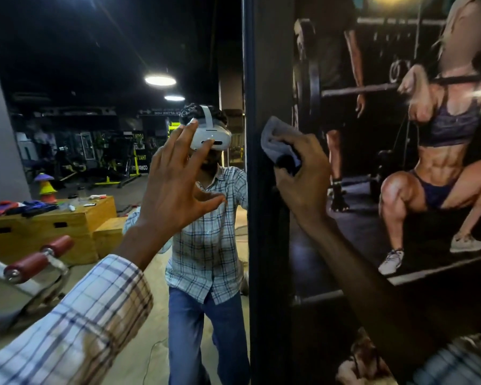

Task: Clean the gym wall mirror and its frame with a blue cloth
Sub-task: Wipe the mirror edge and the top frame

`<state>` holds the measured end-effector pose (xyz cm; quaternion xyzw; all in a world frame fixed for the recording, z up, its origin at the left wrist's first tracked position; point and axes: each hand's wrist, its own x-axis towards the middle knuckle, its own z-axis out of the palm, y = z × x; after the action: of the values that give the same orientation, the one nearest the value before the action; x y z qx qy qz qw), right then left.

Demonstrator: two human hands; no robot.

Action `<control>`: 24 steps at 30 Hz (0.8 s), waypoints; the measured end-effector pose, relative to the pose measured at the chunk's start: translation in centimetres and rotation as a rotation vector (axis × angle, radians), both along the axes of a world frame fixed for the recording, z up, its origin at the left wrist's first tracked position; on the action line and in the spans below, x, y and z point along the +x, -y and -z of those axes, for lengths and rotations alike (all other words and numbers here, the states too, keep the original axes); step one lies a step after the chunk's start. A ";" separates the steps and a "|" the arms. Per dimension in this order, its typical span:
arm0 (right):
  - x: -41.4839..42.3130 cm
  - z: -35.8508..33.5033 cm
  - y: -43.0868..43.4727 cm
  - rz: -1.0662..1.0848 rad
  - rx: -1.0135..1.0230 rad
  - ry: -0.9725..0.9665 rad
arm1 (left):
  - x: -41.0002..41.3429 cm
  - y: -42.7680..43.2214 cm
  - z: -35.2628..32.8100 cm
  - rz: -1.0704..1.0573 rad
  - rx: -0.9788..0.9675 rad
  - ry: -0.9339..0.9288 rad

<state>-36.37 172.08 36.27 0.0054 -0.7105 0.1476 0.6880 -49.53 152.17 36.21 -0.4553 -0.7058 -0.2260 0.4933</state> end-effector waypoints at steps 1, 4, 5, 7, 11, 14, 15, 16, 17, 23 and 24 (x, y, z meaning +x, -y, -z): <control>-0.3 0.9 0.1 0.014 0.027 0.026 | -0.1 0.0 0.9 -0.001 0.007 -0.006; -0.8 3.4 -0.2 0.033 0.198 0.140 | -0.3 -0.2 3.4 -0.007 0.011 -0.037; -0.8 3.9 -0.3 0.027 0.173 0.102 | -0.3 -0.3 4.2 -0.010 0.010 -0.041; -0.5 4.8 -0.4 0.004 0.081 -0.011 | -0.3 -0.5 5.8 -0.014 0.019 -0.035; -0.5 7.7 0.1 0.039 0.249 0.151 | -0.1 -1.1 9.0 -0.018 0.033 -0.056; -0.7 10.1 -0.1 0.058 0.183 0.072 | -0.2 -1.4 11.1 -0.011 0.050 -0.080; -0.7 10.8 -0.1 0.053 0.143 0.023 | -0.2 -1.4 11.9 -0.013 0.057 -0.080; -0.7 11.6 -0.2 0.041 0.143 0.025 | -0.3 -1.3 12.6 -0.017 0.060 -0.081; -0.7 12.5 -0.3 0.022 0.189 0.082 | -0.4 -1.3 13.5 -0.019 0.059 -0.084; 0.0 19.1 -1.4 -0.023 0.180 0.075 | -1.1 -0.7 18.5 0.001 0.065 -0.109; -0.1 20.2 -1.2 -0.017 0.138 0.037 | -1.2 -0.6 19.2 0.002 0.066 -0.108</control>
<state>-36.51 173.28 16.10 0.0563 -0.7317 0.1043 0.6713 -50.70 152.80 17.00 -0.4510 -0.6699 -0.2249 0.5452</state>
